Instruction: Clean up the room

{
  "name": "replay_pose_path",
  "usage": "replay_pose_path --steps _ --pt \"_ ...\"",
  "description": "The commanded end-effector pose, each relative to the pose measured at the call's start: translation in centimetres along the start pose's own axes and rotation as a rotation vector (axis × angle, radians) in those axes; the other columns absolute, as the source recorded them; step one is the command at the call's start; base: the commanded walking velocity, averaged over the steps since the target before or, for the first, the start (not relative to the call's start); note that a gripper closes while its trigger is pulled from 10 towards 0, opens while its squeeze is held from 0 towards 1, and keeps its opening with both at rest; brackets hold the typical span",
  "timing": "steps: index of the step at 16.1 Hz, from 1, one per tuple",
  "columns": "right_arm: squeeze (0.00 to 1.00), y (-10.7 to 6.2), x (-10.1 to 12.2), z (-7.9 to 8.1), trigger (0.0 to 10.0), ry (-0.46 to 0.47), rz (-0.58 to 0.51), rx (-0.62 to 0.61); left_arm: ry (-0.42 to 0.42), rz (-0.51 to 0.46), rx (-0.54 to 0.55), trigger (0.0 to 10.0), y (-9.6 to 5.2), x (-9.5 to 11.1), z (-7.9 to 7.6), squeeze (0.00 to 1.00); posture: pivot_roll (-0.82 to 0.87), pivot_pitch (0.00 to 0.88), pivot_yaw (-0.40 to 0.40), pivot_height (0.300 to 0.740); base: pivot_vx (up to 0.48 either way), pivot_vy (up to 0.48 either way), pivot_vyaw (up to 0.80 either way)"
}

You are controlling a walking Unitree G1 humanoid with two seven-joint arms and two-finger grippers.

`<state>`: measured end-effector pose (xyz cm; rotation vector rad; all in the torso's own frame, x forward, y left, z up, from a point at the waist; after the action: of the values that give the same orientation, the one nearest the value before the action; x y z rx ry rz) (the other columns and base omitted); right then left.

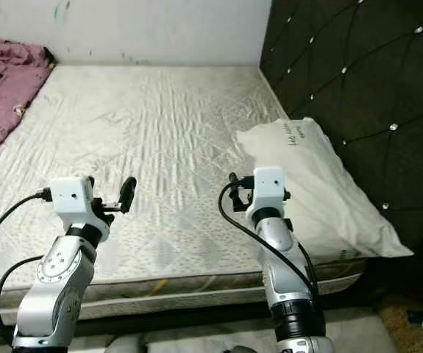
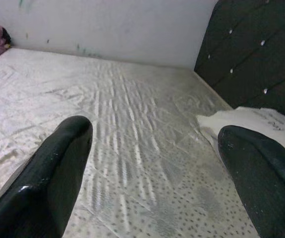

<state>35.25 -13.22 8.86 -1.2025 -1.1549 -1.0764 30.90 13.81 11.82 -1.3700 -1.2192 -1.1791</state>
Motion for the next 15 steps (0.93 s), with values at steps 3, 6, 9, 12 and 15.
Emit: replay_pose_path --steps 3,6,9,12,15 --pt "0.0 0.28 0.68 0.95 10.0 0.004 -0.016 0.026 0.01 0.003 0.031 10.0 -0.26 -0.04 0.86 0.0 0.1 0.0 -0.052 0.74 0.0 0.48 0.0" --pt "0.0 0.28 0.53 1.03 10.0 0.006 -0.009 0.032 0.01 0.006 0.031 10.0 -0.33 -0.1 0.85 0.0 0.11 0.0 -0.054 0.74 0.0 0.48 0.0" --pt "0.0 0.32 0.37 1.14 10.0 0.004 0.0 0.035 0.011 0.009 0.034 10.0 -0.35 -0.16 0.96 0.0 0.11 0.0 -0.054 0.74 0.0 0.48 0.0" --pt "0.0 0.32 0.32 1.17 10.0 0.0 0.004 0.039 0.015 0.006 0.033 10.0 -0.38 -0.14 0.93 0.0 0.11 0.0 -0.053 0.74 0.0 0.48 0.0" --pt "0.0 0.39 0.12 0.95 10.0 0.003 0.015 0.036 0.023 0.002 0.036 10.0 -0.35 -0.06 0.92 0.0 0.11 0.0 -0.052 0.74 0.0 0.48 0.0"
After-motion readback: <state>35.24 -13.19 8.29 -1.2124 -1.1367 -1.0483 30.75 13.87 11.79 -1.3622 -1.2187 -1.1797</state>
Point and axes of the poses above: a point about 5 cm out from each wrist's last joint towards the gripper, its own y axis pointing out of the wrist towards the gripper, its own x axis along the axis of the wrist's last joint, z = x × y, the point moved 5 cm from there along y, pointing out of the wrist towards the gripper, and after that the axes turned 1 degree about y, right-handed, at the moved point
